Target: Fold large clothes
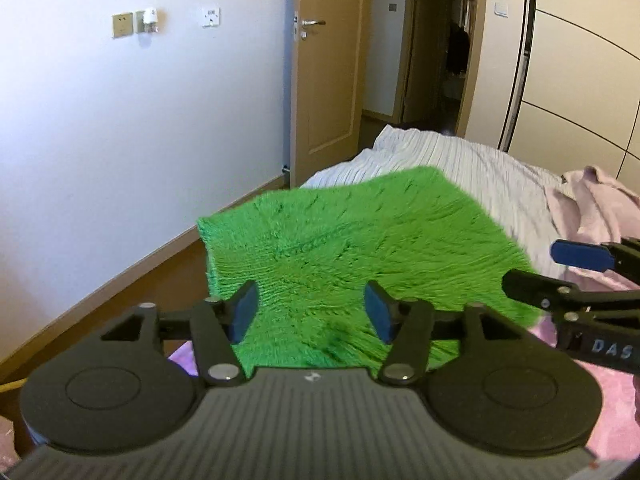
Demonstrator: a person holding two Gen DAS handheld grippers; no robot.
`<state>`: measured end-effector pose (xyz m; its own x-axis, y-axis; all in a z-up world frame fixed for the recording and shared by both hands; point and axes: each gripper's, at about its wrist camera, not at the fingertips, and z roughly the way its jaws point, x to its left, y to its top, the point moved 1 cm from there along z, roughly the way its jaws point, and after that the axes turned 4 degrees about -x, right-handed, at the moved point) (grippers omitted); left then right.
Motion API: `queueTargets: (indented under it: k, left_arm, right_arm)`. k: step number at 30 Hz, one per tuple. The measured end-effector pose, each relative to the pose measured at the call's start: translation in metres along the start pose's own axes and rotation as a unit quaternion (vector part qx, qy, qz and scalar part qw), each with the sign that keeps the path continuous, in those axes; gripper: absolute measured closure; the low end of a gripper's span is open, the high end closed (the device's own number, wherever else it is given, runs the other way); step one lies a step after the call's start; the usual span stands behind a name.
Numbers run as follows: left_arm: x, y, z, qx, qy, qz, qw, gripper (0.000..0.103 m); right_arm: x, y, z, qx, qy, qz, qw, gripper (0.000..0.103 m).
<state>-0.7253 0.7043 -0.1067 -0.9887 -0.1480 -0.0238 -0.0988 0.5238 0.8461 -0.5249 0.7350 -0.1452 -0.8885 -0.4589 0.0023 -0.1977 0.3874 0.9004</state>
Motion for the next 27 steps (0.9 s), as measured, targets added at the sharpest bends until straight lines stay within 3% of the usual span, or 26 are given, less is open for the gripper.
queueTargets:
  k: [7,15,20,22,27]
  left_arm:
    - [-0.013,-0.003,-0.096,0.031,0.004,-0.031,0.9991,0.030]
    - [-0.034,-0.046,-0.193,0.076,0.012,-0.050,0.9958,0.019]
    - [-0.051,-0.066,-0.245,0.072,0.021,-0.049,0.9960,0.014]
    - [-0.057,-0.072,-0.262,0.068,0.023,-0.052,0.9961,0.008]
    - [-0.065,-0.087,-0.301,0.058,0.017,-0.082,0.9948,0.001]
  right_arm:
    - [-0.003,0.000,-0.078,0.040,0.021,0.067,0.997,0.027]
    - [0.007,-0.021,-0.174,0.084,0.029,0.088,0.992,0.026]
    - [0.010,-0.031,-0.226,0.101,0.042,0.093,0.990,0.025]
    - [0.010,-0.037,-0.244,0.110,0.043,0.098,0.988,0.025]
    - [0.013,-0.048,-0.284,0.122,0.052,0.103,0.986,0.025]
